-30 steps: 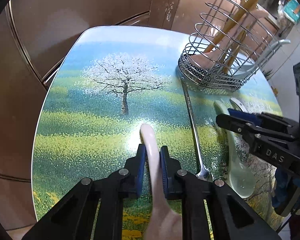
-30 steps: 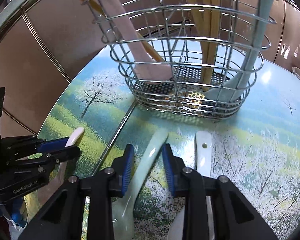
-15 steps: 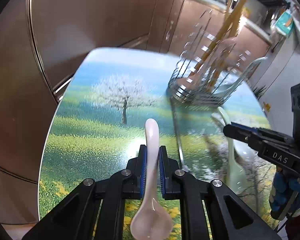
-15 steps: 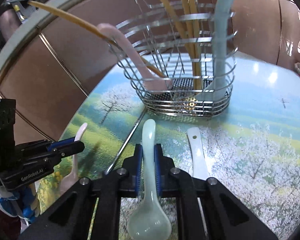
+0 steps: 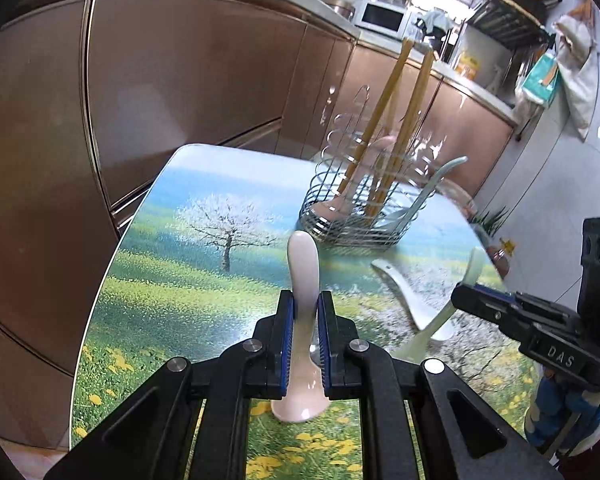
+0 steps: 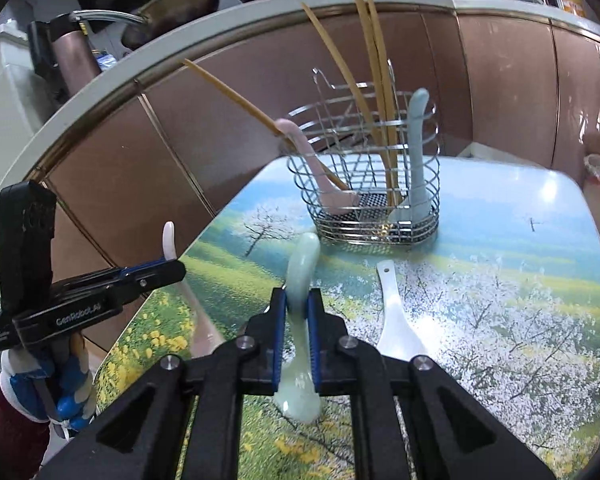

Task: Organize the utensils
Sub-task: 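Lift both spoons upright and carry them above the wire holder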

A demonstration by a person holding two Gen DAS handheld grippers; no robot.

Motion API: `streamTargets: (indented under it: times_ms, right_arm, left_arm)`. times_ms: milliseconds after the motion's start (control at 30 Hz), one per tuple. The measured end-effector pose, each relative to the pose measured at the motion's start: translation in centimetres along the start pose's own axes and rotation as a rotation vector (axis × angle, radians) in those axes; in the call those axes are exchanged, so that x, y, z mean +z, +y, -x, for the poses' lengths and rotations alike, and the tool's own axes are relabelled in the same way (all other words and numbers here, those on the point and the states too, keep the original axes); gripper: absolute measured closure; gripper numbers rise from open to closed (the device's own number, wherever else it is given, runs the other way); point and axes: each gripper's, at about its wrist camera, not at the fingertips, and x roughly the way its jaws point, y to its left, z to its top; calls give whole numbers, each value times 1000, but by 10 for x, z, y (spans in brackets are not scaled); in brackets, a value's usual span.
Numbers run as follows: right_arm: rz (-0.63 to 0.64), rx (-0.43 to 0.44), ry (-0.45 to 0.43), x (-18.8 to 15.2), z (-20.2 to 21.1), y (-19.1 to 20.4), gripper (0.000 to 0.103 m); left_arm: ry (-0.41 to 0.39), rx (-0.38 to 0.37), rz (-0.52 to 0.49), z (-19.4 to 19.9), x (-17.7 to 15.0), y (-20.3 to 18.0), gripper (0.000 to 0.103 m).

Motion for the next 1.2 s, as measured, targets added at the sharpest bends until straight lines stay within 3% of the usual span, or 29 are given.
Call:
streamTargets:
  times_ms: [600,1033,1200]
  right_arm:
    - [80,-45,-91,23,49,18,96]
    - [150,-105,-251,105,106,16,96]
    - [173,-134,-301,140,109,12,96]
  left_arm:
    - [-82,-68,-43,41,21,-33,92]
    - [-186,-186,-116,68,94,-80,92]
    - [-234,-182,-132,66,126,-92,92]
